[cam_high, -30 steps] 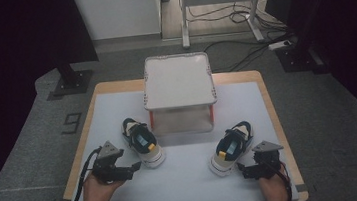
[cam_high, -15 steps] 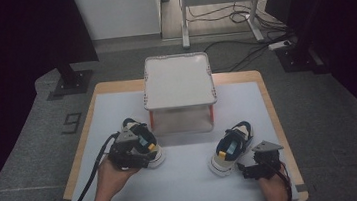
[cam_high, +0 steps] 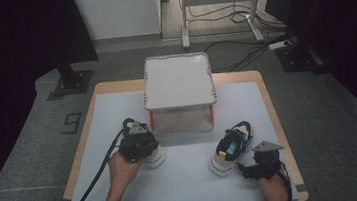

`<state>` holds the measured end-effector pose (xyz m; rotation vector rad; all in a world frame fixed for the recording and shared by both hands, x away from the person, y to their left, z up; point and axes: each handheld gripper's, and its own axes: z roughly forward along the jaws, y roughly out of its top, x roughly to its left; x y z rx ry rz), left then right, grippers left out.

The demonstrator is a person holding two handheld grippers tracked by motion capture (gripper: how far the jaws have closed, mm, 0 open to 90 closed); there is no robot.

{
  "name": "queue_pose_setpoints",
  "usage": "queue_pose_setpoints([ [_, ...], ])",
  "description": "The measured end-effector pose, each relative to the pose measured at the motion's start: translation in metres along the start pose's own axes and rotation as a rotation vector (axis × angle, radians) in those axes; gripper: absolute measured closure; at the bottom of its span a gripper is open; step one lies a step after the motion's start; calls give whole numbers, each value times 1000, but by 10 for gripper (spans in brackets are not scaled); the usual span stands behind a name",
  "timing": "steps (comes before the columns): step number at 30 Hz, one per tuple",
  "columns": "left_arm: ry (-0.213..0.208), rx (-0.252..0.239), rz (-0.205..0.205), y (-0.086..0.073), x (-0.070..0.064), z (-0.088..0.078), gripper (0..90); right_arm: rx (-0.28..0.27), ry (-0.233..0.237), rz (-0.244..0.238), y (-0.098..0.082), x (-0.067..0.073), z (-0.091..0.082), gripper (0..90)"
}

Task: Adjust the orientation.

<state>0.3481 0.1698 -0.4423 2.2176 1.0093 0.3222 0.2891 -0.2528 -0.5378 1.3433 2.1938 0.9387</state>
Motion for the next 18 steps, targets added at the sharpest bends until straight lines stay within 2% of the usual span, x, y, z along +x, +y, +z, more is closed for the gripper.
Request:
queue_pose_setpoints([
  [5,20,48,38,-4,-1,-9,680,0,0,0,0,0,0,0],
  [8,31,59,41,-8,0,-14,673,0,0,0,0,0,0,0],
  [11,39,57,29,-15,2,-20,660,0,0,0,0,0,0,0],
  [13,54,51,15,-20,4,-24,594,0,0,0,0,0,0,0],
  [14,67,47,5,-24,6,-27,594,0,0,0,0,0,0,0],
  [16,92,40,-14,-28,8,-30,503,0,0,0,0,0,0,0],
  [18,107,32,-35,-32,11,-33,454,0,0,0,0,0,0,0],
])
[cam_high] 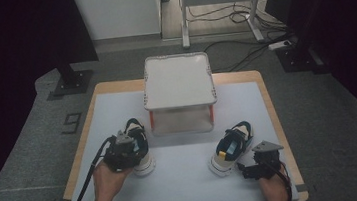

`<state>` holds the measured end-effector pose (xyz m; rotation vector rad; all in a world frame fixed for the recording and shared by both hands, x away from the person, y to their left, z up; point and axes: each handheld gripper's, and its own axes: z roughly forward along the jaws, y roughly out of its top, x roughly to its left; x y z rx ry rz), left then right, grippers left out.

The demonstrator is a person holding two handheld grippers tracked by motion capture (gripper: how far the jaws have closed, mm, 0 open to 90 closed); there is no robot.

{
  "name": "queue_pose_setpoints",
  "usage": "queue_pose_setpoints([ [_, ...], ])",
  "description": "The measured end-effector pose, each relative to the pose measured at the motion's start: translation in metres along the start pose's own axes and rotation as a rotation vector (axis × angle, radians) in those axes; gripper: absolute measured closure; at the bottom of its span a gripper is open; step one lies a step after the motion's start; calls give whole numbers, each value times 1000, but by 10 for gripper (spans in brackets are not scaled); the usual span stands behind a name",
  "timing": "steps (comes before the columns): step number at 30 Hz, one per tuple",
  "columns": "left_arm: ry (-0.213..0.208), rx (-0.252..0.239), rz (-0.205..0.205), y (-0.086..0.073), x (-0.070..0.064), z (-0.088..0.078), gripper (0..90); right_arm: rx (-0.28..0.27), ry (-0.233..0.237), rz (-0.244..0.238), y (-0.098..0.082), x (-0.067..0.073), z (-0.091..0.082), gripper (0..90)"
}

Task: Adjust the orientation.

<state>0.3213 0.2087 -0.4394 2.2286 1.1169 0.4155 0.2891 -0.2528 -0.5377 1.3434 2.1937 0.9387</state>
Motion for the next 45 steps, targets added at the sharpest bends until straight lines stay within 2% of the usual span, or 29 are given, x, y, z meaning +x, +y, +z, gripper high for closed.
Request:
queue_pose_setpoints([
  [2,11,-4,-18,-3,3,-2,364,0,0,0,0,0,0,0],
  [5,22,-21,-57,-7,7,-6,313,0,0,0,0,0,0,0],
  [6,28,-21,-71,-8,9,-7,237,0,0,0,0,0,0,0],
  [8,22,-17,-92,-13,15,-11,218,0,0,-1,0,0,0,0],
  [12,15,-14,-112,-18,16,-12,208,0,0,0,0,0,0,0],
  [13,32,-14,-112,-19,15,-10,173,0,0,0,0,0,0,0],
  [14,32,-14,-112,-19,15,-10,159,0,0,0,0,0,0,0],
  [18,71,-11,-130,-17,8,5,100,0,0,0,0,0,0,0],
  [19,103,5,-137,-17,5,14,73,0,0,-1,0,0,0,0],
  [20,118,19,-140,-17,4,19,37,0,0,0,0,0,0,0],
  [22,125,35,-139,-18,4,23,1,0,0,-1,0,0,0,0],
  [25,95,32,-160,-24,9,23,10,0,0,0,0,0,0,0],
  [29,114,44,-154,-29,16,16,27,0,0,0,0,0,0,0],
  [31,118,39,-167,-36,24,10,44,0,0,-1,0,0,0,0],
  [33,100,27,-188,-46,34,3,66,0,0,0,0,0,0,0],
  [37,78,11,-203,-55,43,-3,107,0,0,0,0,0,0,0],
  [41,68,0,-221,-57,46,-5,135,0,0,-1,0,0,0,0],
  [45,79,-14,-211,-52,42,2,146,0,0,0,0,0,0,0],
])
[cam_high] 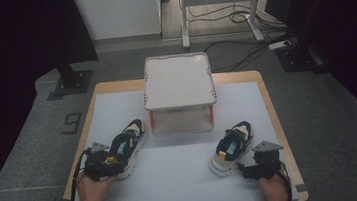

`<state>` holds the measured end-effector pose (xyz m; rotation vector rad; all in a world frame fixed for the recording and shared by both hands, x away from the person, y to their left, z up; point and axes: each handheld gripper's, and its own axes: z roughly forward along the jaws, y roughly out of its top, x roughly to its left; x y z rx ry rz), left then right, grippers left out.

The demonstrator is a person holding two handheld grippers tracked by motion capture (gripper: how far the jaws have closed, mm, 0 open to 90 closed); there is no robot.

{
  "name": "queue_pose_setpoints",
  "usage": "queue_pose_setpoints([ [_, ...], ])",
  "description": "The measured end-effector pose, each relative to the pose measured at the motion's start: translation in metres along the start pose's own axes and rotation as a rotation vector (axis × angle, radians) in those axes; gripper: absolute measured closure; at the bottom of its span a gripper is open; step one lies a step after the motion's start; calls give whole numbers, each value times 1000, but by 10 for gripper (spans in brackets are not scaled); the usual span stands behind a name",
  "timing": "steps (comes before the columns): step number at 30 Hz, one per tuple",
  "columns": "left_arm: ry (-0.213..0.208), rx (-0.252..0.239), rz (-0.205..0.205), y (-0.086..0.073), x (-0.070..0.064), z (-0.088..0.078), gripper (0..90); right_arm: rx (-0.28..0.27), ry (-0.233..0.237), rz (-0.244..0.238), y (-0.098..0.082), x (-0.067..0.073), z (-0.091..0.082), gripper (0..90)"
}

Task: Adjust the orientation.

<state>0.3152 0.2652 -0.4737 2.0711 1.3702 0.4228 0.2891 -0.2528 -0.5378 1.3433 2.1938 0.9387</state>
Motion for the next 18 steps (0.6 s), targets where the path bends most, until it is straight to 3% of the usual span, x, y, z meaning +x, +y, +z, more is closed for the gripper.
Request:
queue_pose_setpoints([
  [2,21,12,11,2,-3,8,162,0,0,0,0,0,0,0],
  [8,17,5,15,2,-2,9,223,0,0,0,0,0,0,0],
  [18,-18,-40,11,-1,-4,-7,282,0,0,0,0,0,0,0],
])
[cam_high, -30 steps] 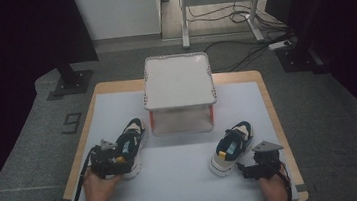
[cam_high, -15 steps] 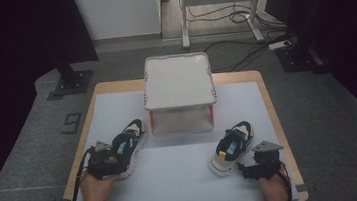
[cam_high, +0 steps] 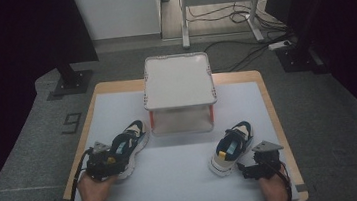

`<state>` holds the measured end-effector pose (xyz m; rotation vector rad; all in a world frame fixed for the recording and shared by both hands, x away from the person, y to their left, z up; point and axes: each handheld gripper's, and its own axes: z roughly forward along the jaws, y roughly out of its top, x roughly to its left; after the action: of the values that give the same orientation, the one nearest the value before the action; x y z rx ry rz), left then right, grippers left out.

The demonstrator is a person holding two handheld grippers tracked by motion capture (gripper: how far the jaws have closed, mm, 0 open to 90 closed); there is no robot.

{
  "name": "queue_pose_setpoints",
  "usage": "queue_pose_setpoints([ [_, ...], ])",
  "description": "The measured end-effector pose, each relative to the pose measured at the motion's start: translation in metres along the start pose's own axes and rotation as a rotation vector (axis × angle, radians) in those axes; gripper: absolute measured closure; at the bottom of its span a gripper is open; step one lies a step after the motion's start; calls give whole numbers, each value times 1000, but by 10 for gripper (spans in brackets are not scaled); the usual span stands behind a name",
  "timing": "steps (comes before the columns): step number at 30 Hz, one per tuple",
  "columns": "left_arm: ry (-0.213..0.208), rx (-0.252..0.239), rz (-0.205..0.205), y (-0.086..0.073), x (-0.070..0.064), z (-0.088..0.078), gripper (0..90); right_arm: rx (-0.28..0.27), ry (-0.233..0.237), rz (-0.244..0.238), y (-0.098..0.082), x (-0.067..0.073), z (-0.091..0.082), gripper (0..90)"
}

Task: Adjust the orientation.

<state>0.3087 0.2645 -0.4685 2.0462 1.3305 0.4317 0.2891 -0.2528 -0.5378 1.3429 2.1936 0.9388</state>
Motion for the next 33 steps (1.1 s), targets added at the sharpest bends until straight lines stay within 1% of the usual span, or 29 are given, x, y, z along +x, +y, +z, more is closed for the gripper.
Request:
queue_pose_setpoints([
  [1,0,0,0,0,0,0,283,0,0,0,0,0,0,0],
  [4,-16,-22,0,0,-4,-13,285,0,0,0,0,0,0,0],
  [5,-16,-22,0,0,-4,-13,285,0,0,0,0,0,0,0],
  [6,-21,-21,1,1,-6,-17,285,0,0,0,0,0,0,0],
  [7,-28,-24,8,0,-10,-23,285,0,0,0,0,0,0,0],
  [8,-28,-24,8,0,-10,-23,285,0,0,0,0,0,0,0],
  [11,-33,-30,16,0,-20,-32,284,0,0,0,0,0,0,0],
  [15,-35,-39,29,1,-32,-36,283,0,0,0,0,0,0,0],
  [20,-41,-24,44,11,-46,-29,283,0,0,0,0,0,0,0],
  [22,-53,-31,43,18,-53,-22,283,0,0,0,0,0,0,0],
  [23,-53,-31,43,18,-53,-22,283,0,1,0,0,0,0,0],
  [24,-54,-37,44,22,-58,-16,283,0,1,0,0,0,0,0],
  [25,-54,-37,44,22,-58,-16,283,0,1,0,0,0,0,0],
  [28,-54,-38,51,32,-66,-6,283,0,1,1,0,0,0,0],
  [30,-55,-40,51,34,-68,-3,283,0,1,0,0,0,0,0],
  [32,-59,-42,51,40,-71,2,283,0,1,0,0,0,0,0],
  [33,-53,-44,55,46,-74,7,283,0,1,1,0,0,0,0],
])
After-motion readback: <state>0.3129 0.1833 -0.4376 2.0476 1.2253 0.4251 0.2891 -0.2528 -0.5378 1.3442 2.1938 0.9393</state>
